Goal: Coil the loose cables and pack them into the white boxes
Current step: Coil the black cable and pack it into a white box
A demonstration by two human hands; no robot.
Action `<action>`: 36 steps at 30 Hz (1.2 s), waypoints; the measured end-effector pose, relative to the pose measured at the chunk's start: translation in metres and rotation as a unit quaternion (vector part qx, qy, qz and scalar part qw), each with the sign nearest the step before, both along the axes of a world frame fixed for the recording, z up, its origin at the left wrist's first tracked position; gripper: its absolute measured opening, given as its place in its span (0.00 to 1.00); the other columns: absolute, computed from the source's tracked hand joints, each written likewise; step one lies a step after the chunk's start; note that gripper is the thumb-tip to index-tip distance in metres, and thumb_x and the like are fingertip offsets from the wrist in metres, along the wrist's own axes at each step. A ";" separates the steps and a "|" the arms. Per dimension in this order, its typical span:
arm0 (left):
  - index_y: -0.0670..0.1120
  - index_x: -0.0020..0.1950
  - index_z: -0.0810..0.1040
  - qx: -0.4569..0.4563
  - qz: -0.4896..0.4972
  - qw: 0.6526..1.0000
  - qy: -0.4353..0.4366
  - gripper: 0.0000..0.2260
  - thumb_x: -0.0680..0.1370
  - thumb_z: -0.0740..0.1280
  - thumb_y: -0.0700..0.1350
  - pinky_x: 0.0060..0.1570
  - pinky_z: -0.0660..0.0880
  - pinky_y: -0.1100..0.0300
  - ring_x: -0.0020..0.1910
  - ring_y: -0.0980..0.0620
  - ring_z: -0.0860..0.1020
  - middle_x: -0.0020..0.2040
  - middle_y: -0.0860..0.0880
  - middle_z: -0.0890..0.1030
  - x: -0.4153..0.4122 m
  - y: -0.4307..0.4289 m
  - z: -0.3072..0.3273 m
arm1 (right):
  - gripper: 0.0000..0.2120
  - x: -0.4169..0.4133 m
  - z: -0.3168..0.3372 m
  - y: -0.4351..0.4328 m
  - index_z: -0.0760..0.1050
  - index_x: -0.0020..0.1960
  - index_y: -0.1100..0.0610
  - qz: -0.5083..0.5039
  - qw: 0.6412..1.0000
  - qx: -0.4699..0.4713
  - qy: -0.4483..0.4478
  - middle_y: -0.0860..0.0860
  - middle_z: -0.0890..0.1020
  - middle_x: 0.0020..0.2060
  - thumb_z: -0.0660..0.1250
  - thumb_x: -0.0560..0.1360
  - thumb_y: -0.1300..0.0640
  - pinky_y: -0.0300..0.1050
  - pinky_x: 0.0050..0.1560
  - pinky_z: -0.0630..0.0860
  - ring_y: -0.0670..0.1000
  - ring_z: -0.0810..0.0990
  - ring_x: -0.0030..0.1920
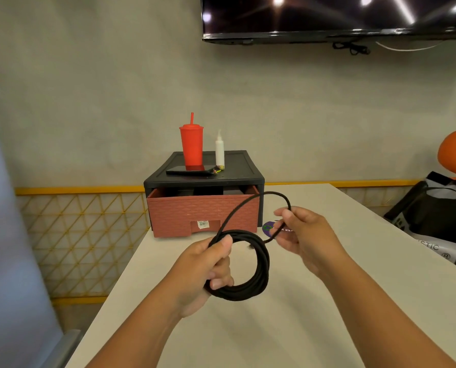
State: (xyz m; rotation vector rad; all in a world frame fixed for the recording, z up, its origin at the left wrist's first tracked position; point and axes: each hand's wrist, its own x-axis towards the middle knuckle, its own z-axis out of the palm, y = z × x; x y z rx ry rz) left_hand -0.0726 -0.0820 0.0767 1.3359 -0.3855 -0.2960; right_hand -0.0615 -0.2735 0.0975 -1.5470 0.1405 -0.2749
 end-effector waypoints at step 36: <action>0.43 0.39 0.65 0.042 0.139 0.989 -0.032 0.14 0.78 0.58 0.52 0.29 0.60 0.63 0.22 0.57 0.59 0.24 0.54 0.59 0.026 0.011 -0.005 | 0.13 -0.041 -0.047 0.028 0.73 0.58 0.53 0.242 0.945 -0.195 0.097 0.48 0.81 0.33 0.55 0.80 0.63 0.35 0.23 0.61 0.45 0.65 0.22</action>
